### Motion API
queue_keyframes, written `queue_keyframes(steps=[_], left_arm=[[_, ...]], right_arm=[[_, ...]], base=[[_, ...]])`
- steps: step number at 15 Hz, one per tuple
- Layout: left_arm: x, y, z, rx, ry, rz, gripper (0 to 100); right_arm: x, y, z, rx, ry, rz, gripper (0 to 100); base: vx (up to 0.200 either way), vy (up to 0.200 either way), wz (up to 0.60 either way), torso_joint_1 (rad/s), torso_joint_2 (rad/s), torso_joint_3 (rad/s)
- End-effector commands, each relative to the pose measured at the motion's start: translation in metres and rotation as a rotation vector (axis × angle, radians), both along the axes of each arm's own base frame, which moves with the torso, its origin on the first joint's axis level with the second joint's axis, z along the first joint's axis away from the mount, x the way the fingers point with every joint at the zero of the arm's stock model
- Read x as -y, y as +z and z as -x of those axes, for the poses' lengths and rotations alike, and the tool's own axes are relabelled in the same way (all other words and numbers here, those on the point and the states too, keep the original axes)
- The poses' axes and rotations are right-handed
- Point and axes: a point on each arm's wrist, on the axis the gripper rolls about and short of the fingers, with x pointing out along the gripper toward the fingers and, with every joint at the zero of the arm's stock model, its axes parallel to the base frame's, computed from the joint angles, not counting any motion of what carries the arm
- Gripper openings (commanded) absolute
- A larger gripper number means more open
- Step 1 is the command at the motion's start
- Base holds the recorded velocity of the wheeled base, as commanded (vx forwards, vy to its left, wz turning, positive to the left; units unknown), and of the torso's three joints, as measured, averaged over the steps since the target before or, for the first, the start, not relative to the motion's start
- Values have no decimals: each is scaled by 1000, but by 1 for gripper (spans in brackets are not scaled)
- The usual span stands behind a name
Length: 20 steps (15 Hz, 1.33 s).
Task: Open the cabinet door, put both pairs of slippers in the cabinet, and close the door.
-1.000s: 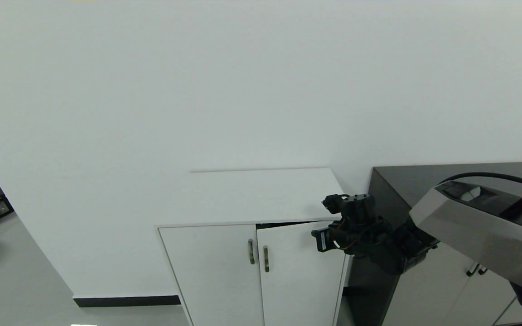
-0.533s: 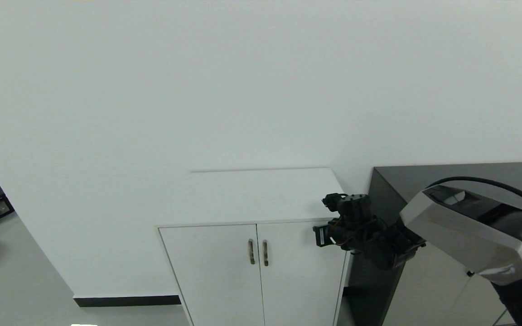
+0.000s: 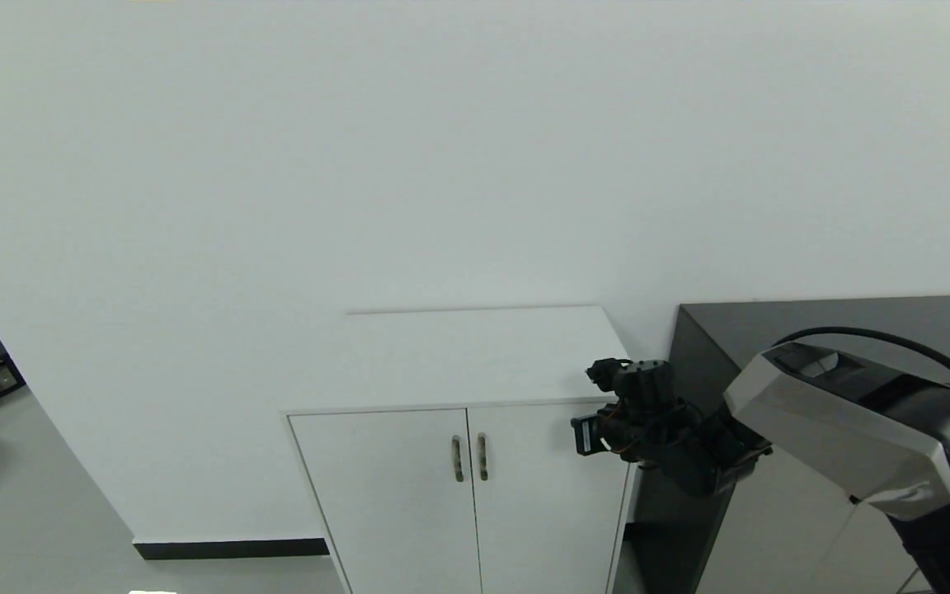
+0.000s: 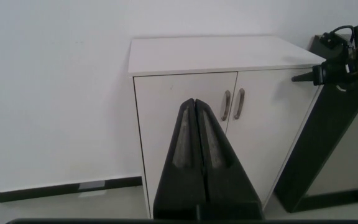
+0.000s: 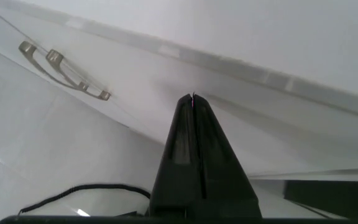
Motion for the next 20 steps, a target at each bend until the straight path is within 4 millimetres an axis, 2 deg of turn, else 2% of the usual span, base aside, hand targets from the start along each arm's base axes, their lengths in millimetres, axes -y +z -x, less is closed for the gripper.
queue_keyframes(steps=[1, 4, 6, 7, 9, 14, 16, 18, 20], left_arm=[[0, 0, 0, 0, 0, 1, 0], [0, 0, 0, 0, 0, -1, 0], [0, 0, 0, 0, 0, -1, 0], [0, 0, 0, 0, 0, -2, 0], [0, 0, 0, 0, -1, -2, 0], [0, 0, 0, 0, -1, -2, 0], [0, 0, 0, 0, -1, -2, 0], [0, 0, 0, 0, 0, -1, 0], [0, 0, 0, 0, 0, -1, 0]], right_arm=[[-2, 20, 14, 21, 8, -5, 0], [-8, 54, 71, 73, 78, -26, 0], [-2, 76, 98, 99, 47, -7, 0], [11, 88, 120, 103, 36, 7, 0], [26, 93, 138, 87, 25, 23, 0], [96, 99, 188, 87, -100, 173, 0], [117, 100, 206, 84, -130, 195, 0], [145, 101, 236, 78, -184, 211, 0], [159, 96, 260, 60, -187, 203, 0]], base=[[0, 0, 0, 0, 0, 0], [0, 0, 0, 0, 0, 0], [0, 0, 0, 0, 0, 0], [0, 0, 0, 0, 0, 0], [0, 0, 0, 0, 0, 0], [0, 0, 0, 0, 0, 0], [0, 0, 0, 0, 0, 0], [0, 0, 0, 0, 0, 0], [0, 0, 0, 0, 0, 0]])
